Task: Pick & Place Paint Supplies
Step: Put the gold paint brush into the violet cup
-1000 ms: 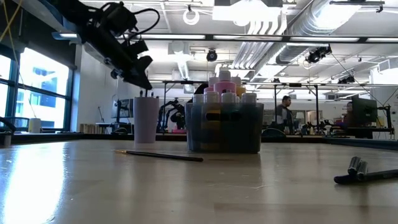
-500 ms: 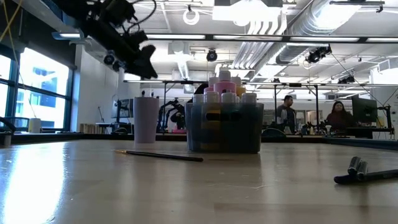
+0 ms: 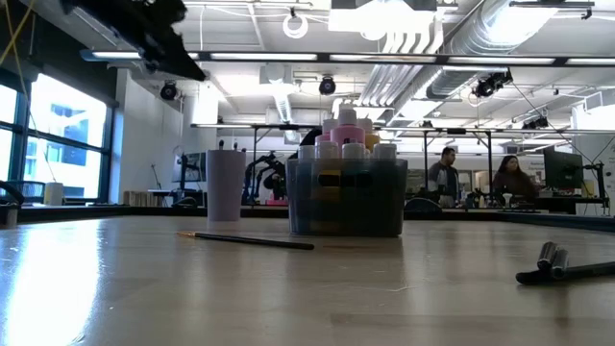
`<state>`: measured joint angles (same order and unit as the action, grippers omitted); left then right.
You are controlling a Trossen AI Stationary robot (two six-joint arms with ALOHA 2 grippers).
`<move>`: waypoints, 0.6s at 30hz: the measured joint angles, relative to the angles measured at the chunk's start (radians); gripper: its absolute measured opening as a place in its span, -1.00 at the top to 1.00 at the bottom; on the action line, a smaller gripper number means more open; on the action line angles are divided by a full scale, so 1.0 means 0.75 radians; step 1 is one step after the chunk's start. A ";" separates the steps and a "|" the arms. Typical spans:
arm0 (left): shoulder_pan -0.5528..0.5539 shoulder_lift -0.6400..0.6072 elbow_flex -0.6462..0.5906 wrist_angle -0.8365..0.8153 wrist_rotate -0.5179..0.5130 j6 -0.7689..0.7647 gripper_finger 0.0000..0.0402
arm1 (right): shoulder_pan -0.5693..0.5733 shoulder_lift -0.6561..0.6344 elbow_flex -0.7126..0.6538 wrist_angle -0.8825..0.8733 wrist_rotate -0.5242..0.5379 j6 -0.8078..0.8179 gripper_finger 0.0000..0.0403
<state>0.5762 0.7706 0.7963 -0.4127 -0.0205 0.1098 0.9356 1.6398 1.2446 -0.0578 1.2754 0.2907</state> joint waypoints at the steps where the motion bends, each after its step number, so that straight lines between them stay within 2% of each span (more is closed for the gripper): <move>1: 0.000 -0.034 -0.001 -0.037 0.069 -0.001 0.96 | 0.000 0.000 0.000 -0.001 -0.006 -0.003 0.67; 6: -0.013 -0.187 -0.036 -0.094 0.504 -0.050 0.99 | 0.000 0.000 0.000 -0.008 -0.075 0.034 0.67; 8: -0.062 -0.240 -0.087 -0.074 0.616 -0.088 0.99 | -0.002 0.002 0.000 -0.029 -0.100 0.074 0.67; 10: -0.140 -0.298 -0.156 -0.047 0.624 -0.093 1.00 | -0.010 0.004 0.000 -0.057 -0.109 0.121 0.67; 12: -0.232 -0.369 -0.246 -0.011 0.576 -0.126 1.00 | -0.018 0.005 0.000 -0.100 -0.132 0.189 0.67; 18: -0.542 -0.566 -0.584 0.305 0.414 -0.285 1.00 | -0.050 0.006 0.000 -0.164 -0.196 0.352 0.67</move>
<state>0.1696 0.3460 0.3581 -0.1842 0.2902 -0.1039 0.8982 1.6444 1.2446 -0.1808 1.1285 0.5549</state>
